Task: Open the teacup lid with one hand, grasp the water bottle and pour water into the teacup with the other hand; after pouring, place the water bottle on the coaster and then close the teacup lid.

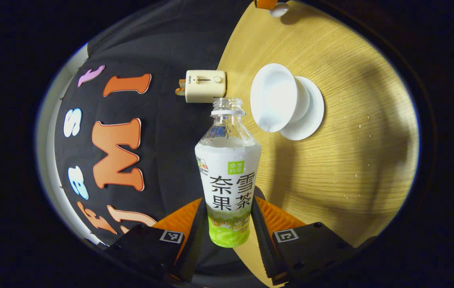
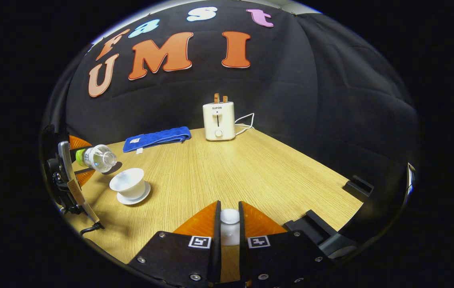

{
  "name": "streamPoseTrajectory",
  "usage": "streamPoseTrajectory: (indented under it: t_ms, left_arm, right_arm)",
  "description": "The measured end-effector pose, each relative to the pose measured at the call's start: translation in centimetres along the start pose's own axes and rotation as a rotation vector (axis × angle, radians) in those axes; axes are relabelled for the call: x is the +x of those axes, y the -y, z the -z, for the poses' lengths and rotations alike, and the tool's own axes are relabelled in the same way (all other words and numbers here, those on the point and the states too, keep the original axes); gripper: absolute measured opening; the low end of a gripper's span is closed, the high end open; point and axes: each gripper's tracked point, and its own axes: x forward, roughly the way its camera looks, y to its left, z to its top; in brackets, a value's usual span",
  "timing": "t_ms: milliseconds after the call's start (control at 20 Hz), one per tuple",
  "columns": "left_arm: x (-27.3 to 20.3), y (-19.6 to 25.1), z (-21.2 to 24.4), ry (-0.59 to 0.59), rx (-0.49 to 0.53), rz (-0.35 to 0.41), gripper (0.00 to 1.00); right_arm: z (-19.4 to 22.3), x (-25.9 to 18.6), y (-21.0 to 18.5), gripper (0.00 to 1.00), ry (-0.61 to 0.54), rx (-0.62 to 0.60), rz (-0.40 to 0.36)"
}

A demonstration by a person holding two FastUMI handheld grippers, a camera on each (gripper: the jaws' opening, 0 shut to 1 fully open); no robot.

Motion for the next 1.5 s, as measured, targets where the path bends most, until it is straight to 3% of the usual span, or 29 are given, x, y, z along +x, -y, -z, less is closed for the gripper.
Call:
streamPoseTrajectory:
  t_ms: [250, 850, 1000, 1200, 1350, 1500]
  left_arm:
    - [0.2, -1.2, 0.2, -0.009, 0.102, 0.001, 0.71]
    - [0.3, -2.8, -1.1, 0.006, 0.346, 0.012, 0.65]
    - [0.3, -3.7, -1.8, 0.011, 0.400, 0.001, 0.68]
    - [0.1, -4.9, -2.7, 0.018, 0.464, -0.033, 0.65]
    - [0.1, -4.7, -3.1, 0.023, 0.510, -0.013, 0.68]
    - [0.1, -4.8, -3.2, 0.028, 0.551, 0.003, 0.65]
  right_arm:
    - [0.0, -0.1, -0.1, 0.19, -0.001, 0.003, -0.004]
    - [-0.1, -0.1, 0.1, 0.19, -0.006, -0.006, 0.005]
    - [0.1, -0.1, 0.1, 0.19, -0.011, -0.010, 0.004]
    - [0.2, 0.0, 0.2, 0.19, -0.016, -0.007, 0.005]
    - [0.2, 0.0, 0.3, 0.19, -0.017, -0.009, 0.009]
    - [0.1, -0.1, 0.6, 0.19, -0.015, -0.002, 0.013]
